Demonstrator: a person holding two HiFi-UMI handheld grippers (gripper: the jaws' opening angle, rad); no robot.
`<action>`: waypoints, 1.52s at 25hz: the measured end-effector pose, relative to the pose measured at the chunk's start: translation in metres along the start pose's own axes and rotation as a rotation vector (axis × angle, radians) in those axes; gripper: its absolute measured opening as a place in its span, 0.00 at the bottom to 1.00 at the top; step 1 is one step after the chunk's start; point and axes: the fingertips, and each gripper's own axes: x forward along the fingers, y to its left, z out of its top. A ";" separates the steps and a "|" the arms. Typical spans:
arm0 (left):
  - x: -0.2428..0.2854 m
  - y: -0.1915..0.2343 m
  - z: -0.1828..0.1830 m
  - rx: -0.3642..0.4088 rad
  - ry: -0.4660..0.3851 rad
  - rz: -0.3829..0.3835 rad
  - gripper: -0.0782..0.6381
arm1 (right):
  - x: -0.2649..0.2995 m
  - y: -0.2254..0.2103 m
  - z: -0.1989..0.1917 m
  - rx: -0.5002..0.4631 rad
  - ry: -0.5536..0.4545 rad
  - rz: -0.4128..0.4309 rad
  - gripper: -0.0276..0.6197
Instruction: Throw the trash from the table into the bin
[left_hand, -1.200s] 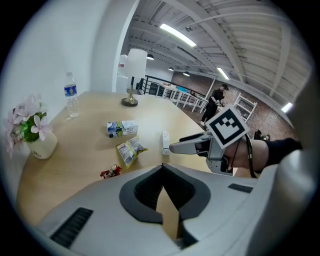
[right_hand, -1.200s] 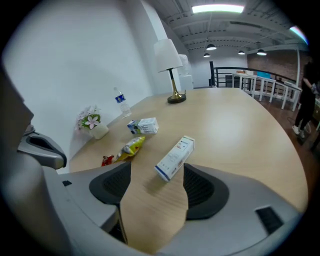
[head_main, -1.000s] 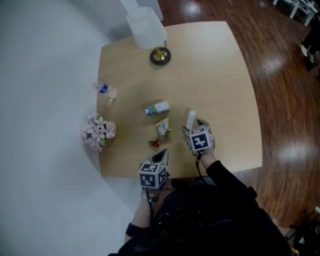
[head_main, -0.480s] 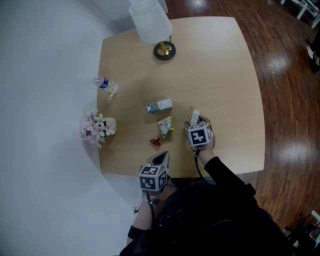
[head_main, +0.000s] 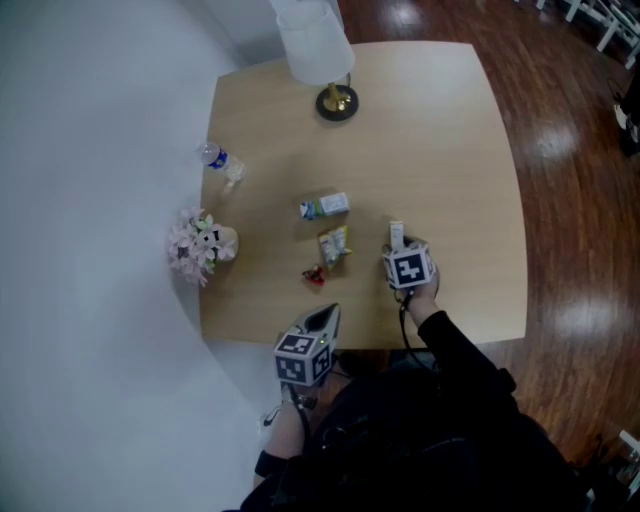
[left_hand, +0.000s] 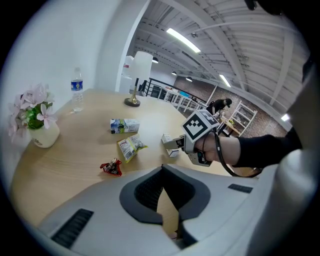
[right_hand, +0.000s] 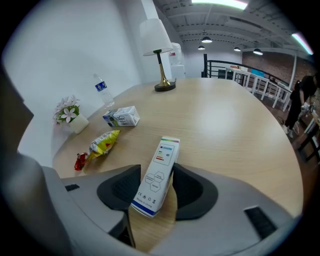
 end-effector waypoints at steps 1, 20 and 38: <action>-0.003 0.000 -0.002 0.002 -0.005 -0.001 0.11 | -0.004 0.002 -0.004 -0.002 -0.001 0.010 0.36; -0.089 0.003 -0.081 -0.046 -0.104 0.018 0.11 | -0.133 0.096 -0.079 -0.142 -0.064 0.189 0.34; -0.178 0.070 -0.175 -0.316 -0.228 0.231 0.11 | -0.107 0.264 -0.121 -0.491 0.083 0.410 0.33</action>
